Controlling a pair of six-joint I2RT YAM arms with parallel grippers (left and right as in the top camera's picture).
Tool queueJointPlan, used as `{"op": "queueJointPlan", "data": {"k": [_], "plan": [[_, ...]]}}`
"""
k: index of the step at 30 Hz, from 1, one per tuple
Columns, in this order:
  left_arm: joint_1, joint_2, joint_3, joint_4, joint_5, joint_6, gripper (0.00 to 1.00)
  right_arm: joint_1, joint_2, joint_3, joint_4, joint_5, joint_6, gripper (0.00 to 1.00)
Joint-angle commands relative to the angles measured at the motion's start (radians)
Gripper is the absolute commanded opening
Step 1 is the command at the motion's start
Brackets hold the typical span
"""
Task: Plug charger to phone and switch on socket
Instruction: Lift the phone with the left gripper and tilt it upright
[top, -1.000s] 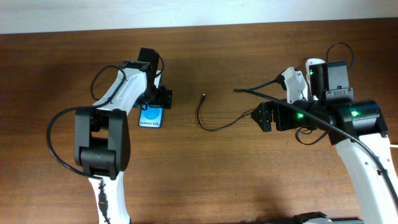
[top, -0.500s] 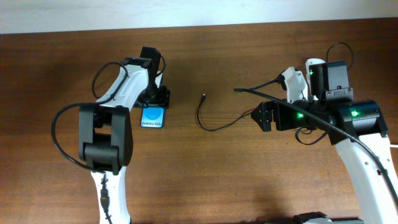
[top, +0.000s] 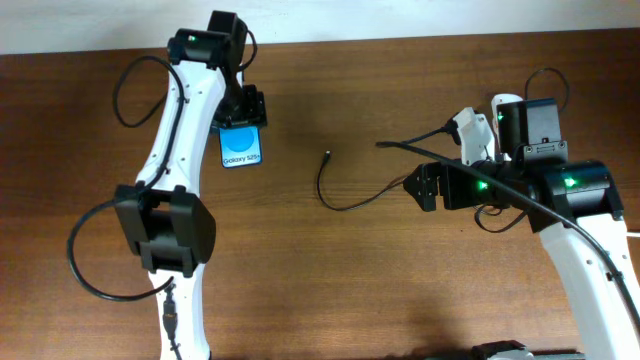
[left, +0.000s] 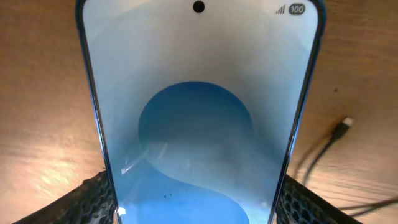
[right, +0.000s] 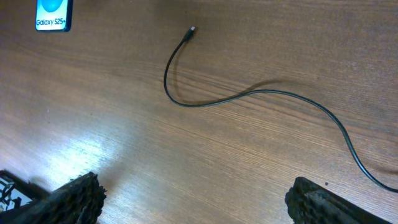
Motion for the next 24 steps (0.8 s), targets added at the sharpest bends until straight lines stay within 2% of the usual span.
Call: {"op": "queueJointPlan", "data": {"k": [1,3,11,14,20,21,23,24], "plan": [[0.002,-0.009,0.058,-0.02,0.153,-0.145,0.0,0.005,-0.001,0.013,0.003,-0.013,0.001,0.98],[0.002,-0.009,0.057,-0.041,0.235,-0.248,0.0,0.005,-0.001,0.013,0.003,-0.013,0.001,0.98],[0.002,-0.009,0.057,-0.136,0.277,-0.282,0.0,0.005,0.001,0.013,0.003,-0.013,0.013,0.99],[0.002,-0.009,0.057,-0.203,0.41,-0.282,0.0,0.005,0.001,0.013,0.003,-0.013,0.013,0.98],[0.003,-0.009,0.057,-0.203,0.661,-0.282,0.0,0.005,0.002,0.013,0.005,-0.012,0.024,0.98],[0.008,-0.009,0.057,-0.203,0.704,-0.281,0.0,0.005,0.006,0.013,0.011,0.029,0.074,0.98],[0.019,-0.009,0.057,-0.203,0.787,-0.281,0.0,-0.004,0.024,0.013,0.018,0.224,0.303,0.98],[0.024,-0.009,0.057,-0.203,0.818,-0.281,0.0,-0.019,0.03,0.013,0.021,0.239,0.343,0.99]]}}
